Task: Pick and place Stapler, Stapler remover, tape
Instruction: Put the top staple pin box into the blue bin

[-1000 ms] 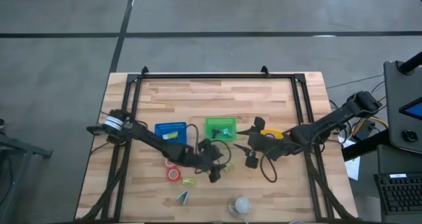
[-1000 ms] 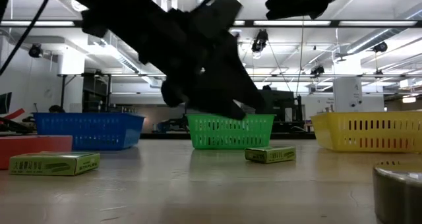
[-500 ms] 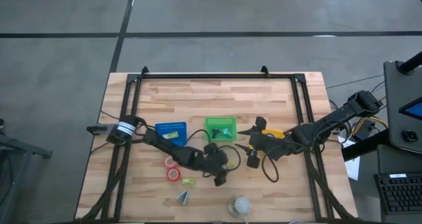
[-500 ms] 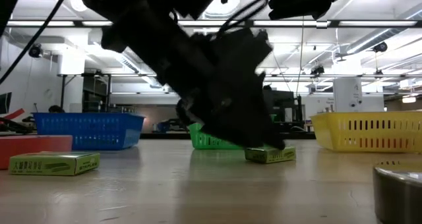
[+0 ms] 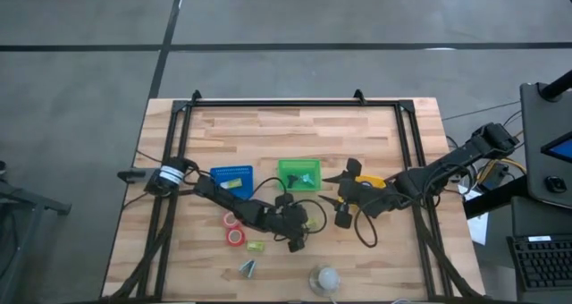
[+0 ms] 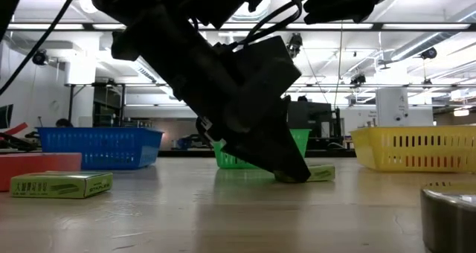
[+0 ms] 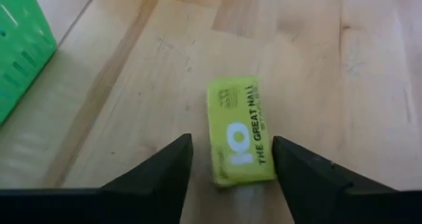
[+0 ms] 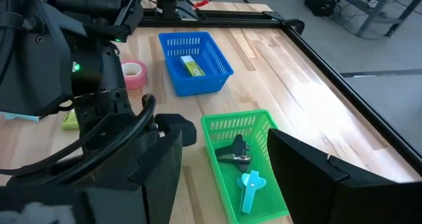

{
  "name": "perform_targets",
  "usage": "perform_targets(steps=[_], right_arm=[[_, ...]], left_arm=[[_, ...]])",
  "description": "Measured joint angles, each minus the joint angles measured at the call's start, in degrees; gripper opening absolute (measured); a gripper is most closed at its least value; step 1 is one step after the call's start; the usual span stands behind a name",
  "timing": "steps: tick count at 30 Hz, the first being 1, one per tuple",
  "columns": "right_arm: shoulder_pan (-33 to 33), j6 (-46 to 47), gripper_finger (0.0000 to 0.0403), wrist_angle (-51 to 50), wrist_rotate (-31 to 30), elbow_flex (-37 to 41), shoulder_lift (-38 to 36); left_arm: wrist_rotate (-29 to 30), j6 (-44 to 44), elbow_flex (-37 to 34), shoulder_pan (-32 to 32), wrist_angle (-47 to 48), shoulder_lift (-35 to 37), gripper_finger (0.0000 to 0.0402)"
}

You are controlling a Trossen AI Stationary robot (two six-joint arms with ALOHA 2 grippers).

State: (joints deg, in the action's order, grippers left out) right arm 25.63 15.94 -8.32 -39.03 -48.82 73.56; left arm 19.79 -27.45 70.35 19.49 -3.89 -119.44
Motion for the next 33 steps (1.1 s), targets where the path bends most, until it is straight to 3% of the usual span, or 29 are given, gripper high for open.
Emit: perform_targets(steps=[10,15,20,27,33], right_arm=[[0.0,0.4,0.0219,0.0,0.0,0.3,0.0],[0.0,0.4,0.0219,0.0,0.0,0.4,0.0],[0.0,0.5,0.0219,0.0,0.0,0.6,0.0],[0.0,2.1,0.0219,0.1,0.0,1.6,0.0],[0.0,3.2,0.0219,0.1,0.0,2.3,0.0]], left_arm=[[-0.1,2.3,-0.1,0.0,0.5,0.2,0.0113],[-1.2,3.4,-0.2,0.0,1.7,1.4,0.0114],[-1.6,4.9,-0.4,0.2,9.0,5.0,0.0144],[-0.9,3.0,-0.4,0.8,23.2,11.3,0.0112],[0.5,2.8,-0.4,1.4,32.6,16.2,0.0122]])
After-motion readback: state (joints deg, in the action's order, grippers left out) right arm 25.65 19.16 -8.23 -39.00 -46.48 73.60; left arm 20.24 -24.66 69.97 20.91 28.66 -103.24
